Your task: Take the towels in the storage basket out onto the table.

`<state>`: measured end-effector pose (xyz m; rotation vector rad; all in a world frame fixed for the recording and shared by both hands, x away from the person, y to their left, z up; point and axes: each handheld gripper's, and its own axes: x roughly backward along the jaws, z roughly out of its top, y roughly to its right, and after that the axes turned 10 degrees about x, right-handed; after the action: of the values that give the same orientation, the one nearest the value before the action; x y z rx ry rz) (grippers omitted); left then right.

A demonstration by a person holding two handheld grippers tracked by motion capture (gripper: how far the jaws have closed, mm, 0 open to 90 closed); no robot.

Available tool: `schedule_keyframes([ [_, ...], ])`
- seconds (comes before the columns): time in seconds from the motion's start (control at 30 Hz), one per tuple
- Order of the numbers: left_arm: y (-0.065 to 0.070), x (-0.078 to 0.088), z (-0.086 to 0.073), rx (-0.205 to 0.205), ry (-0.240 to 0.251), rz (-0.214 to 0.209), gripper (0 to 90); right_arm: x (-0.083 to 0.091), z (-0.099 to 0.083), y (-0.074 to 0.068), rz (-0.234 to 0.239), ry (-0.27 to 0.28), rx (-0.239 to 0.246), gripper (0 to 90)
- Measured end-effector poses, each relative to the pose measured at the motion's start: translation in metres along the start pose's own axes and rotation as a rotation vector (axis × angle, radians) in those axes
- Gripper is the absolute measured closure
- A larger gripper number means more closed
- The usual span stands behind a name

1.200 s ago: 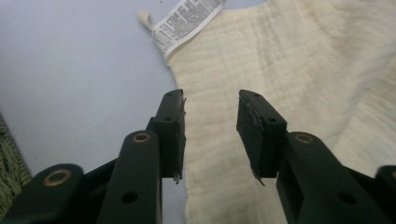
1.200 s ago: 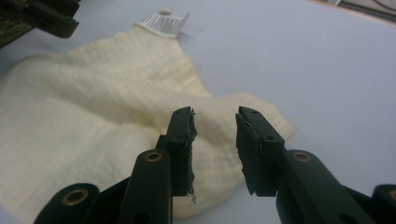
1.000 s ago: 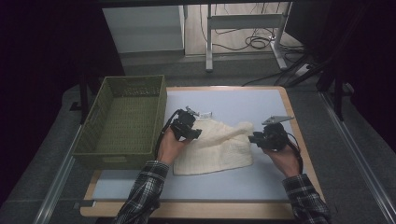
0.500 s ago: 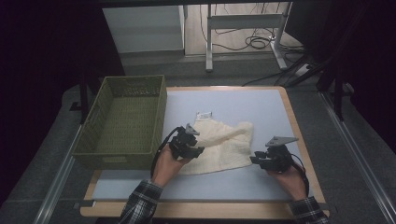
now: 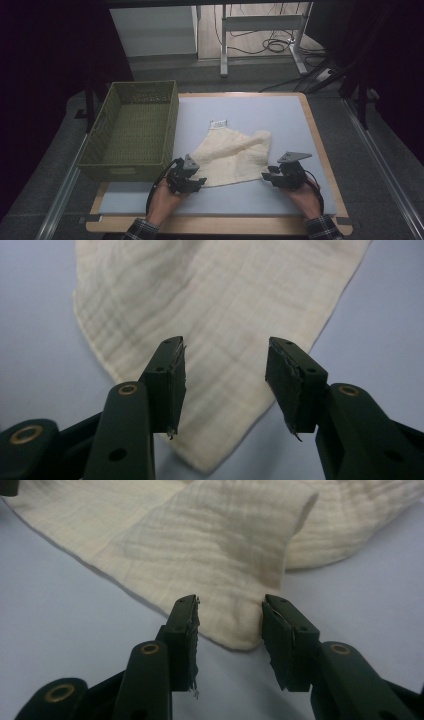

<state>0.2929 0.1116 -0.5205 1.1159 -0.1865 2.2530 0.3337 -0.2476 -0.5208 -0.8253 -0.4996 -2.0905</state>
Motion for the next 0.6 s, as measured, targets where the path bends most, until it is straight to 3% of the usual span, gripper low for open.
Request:
schedule_keyframes([
  [0.1, -0.006, -0.004, -0.009, 0.026, -0.003, -0.033, 50.4, -0.004, 0.0, -0.003, -0.042, -0.01, 0.027, 67.8],
  [0.13, -0.006, -0.005, -0.011, 0.027, -0.003, -0.033, 50.5, -0.003, 0.0, -0.004, -0.041, -0.009, 0.031, 76.5],
  [0.2, -0.008, -0.005, -0.014, 0.033, 0.018, -0.04, 52.2, -0.003, -0.001, -0.006, -0.022, -0.007, 0.035, 83.1],
  [0.27, -0.008, -0.004, -0.014, 0.032, 0.024, -0.048, 58.7, -0.002, -0.001, -0.008, -0.027, -0.014, 0.043, 84.5],
  [0.43, -0.009, -0.003, -0.015, 0.027, 0.02, -0.067, 87.2, 0.011, -0.007, -0.015, -0.024, -0.005, 0.045, 85.0],
  [0.6, -0.002, 0.001, -0.015, 0.01, 0.026, -0.086, 89.5, 0.031, -0.018, -0.023, -0.02, 0.032, 0.039, 84.7],
])
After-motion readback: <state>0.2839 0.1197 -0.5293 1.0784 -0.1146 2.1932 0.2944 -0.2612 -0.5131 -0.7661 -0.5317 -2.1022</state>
